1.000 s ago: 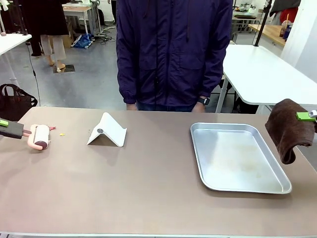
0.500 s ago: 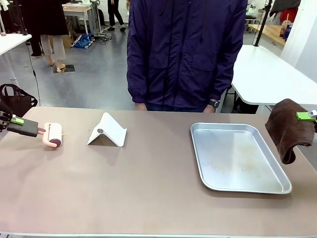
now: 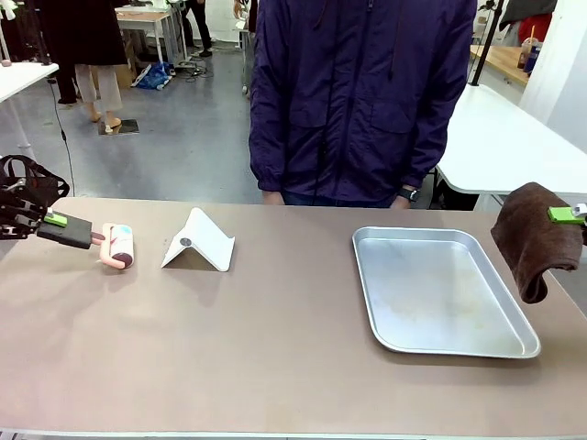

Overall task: Clean the surface of the table.
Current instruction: Clean the area not pointed to by the person.

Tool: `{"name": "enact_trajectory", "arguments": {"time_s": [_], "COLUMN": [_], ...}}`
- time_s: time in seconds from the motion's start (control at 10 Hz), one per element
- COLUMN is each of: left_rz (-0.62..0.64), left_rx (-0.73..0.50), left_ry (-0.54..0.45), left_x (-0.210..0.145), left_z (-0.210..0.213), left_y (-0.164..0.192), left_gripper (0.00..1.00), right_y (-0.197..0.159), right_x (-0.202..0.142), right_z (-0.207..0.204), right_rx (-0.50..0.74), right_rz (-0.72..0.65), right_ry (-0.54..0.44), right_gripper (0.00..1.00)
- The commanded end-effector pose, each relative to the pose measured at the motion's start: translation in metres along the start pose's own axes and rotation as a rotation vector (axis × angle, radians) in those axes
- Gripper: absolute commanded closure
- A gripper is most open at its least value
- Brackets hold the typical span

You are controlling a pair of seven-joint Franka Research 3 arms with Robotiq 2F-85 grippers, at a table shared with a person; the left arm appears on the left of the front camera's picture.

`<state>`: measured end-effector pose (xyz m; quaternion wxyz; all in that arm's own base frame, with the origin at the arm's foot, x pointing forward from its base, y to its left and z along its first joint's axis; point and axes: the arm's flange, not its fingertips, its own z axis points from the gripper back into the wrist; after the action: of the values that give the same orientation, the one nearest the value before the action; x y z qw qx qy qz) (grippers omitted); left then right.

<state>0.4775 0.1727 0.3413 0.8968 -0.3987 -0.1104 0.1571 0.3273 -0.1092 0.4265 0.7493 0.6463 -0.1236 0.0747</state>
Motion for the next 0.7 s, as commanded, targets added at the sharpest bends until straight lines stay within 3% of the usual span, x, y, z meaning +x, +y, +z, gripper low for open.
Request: {"name": "enact_trajectory", "arguments": {"time_s": [0.0,0.6], "left_rz": [-0.021,-0.095], "left_rx": [0.052,-0.09], "left_ry": [-0.001,-0.123], "left_x": [-0.002,-0.012], "left_z": [-0.026,0.029], "left_y": [0.01,-0.005], "left_gripper": [0.78,0.78], "right_y": [0.003,0.003], "right_x": [0.004,0.004], "right_z": [0.002,0.002], "right_rx": [0.008,0.008], "right_rz": [0.018,0.018], "right_ry": [-0.006,-0.006], "right_gripper": [0.9,0.9]}}
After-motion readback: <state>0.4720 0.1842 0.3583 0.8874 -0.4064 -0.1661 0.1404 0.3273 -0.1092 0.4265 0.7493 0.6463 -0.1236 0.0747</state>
